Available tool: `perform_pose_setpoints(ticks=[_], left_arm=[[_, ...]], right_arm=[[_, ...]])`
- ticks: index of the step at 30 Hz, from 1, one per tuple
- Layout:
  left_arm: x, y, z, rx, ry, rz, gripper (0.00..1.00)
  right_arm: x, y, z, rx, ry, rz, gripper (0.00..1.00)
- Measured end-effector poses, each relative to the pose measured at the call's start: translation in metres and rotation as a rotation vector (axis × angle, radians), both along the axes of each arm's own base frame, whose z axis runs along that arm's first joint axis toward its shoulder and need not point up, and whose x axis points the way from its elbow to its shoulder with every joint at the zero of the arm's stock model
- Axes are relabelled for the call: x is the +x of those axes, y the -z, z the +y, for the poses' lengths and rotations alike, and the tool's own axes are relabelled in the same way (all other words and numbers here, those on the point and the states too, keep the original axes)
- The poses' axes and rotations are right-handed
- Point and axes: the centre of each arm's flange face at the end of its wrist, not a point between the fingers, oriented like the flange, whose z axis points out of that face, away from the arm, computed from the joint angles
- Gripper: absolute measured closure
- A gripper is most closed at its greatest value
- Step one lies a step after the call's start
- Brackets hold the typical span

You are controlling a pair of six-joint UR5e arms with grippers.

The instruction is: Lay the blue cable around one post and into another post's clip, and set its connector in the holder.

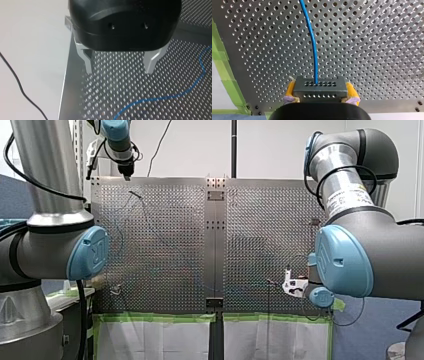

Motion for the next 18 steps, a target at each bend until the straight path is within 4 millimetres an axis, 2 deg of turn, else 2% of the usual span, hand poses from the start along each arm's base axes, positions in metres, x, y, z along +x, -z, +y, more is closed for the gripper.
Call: perform_pose_setpoints(ticks=[6, 18], left_arm=[[-0.004, 0.014, -0.012, -0.03, 0.067, -0.021, 0.02], [0.001, 0.059, -0.033, -0.047, 0.2, 0.001, 0.02]], right_arm=[[-0.001, 0.0, 0.0, 0.001, 0.004, -0.014, 1.0], [-0.002, 0.003, 0.003, 0.024, 0.02, 0.014, 1.0]])
